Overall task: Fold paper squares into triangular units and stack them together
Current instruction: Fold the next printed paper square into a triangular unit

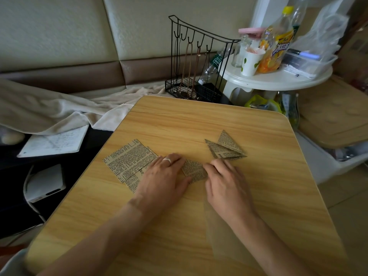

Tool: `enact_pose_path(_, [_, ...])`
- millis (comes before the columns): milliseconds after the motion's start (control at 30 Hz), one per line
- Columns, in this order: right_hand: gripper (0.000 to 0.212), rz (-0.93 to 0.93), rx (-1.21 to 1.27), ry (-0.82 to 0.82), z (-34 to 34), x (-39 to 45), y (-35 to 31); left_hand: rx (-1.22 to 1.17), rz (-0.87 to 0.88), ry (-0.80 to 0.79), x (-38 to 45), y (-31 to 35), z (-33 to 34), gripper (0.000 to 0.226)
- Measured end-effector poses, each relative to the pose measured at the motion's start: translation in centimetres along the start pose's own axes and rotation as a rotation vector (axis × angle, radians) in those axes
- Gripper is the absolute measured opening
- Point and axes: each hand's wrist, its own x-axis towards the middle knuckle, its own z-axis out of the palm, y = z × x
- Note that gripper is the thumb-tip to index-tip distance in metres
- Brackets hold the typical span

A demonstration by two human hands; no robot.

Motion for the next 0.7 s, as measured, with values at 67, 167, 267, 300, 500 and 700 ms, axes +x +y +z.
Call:
enact_pose_path(67, [0.025,0.012,-0.018,0.017,-0.2,-0.3,0.3,0.012,0.001,-0.003,0.0,-0.1,0.1,0.061])
enact_pose_path(167, [0.027,0.031,-0.034,0.013,-0.6,-0.7,0.7,0.02,0.008,-0.003,0.0,-0.1,0.2,0.061])
enact_pose_path(267, [0.023,0.055,-0.071,0.002,-0.8,-0.9,0.7,0.035,0.023,-0.006,0.0,-0.1,0.2,0.063])
enact_pose_path(300, [0.019,0.063,-0.081,0.006,-0.8,-0.9,0.6,0.036,0.035,-0.012,0.0,-0.1,0.2,0.064])
enact_pose_path(500, [0.031,0.049,-0.033,0.034,-0.6,-0.1,-0.3,0.122,0.132,-0.135,-0.8,-0.5,0.6,0.07])
enact_pose_path(700, [0.04,-0.038,0.038,-0.022,0.1,0.0,-1.0,0.141,0.155,-0.141,-1.0,-1.1,0.4,0.073])
